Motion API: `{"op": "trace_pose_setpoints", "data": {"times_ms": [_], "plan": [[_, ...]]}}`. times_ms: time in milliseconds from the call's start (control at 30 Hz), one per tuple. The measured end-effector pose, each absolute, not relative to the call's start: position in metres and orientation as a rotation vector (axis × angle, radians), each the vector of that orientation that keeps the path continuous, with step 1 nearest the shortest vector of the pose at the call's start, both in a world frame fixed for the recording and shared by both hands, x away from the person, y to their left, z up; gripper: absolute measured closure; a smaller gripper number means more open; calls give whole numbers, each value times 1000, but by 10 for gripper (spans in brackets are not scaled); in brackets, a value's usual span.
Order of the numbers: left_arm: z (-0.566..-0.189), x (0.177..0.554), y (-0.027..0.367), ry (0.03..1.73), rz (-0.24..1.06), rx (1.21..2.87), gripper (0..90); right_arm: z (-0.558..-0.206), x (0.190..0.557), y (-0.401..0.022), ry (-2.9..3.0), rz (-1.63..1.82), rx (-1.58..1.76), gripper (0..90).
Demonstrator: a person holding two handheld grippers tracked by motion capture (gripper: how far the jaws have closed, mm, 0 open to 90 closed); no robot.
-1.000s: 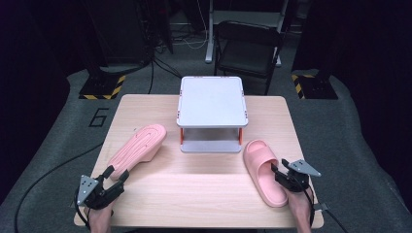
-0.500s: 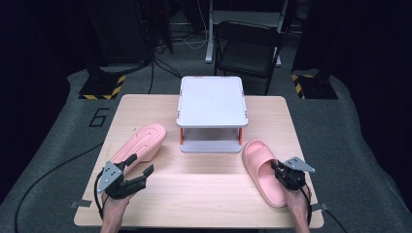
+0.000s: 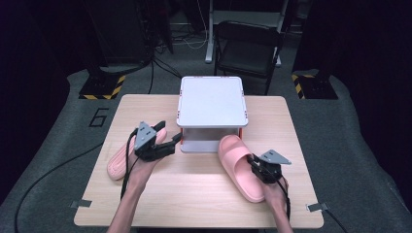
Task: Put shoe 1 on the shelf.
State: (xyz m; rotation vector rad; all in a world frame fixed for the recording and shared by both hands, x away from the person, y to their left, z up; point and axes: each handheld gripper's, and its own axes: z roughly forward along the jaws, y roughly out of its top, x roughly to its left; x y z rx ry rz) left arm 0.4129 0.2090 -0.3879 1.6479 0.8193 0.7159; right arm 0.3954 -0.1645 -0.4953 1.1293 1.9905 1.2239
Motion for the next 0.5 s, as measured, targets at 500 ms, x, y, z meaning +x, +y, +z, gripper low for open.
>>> {"op": "trace_pose_setpoints", "data": {"times_ms": [500], "plan": [[-396,474,175,854,672,1755,306,-507,458,-70,1948,1266,1269,786]]}}
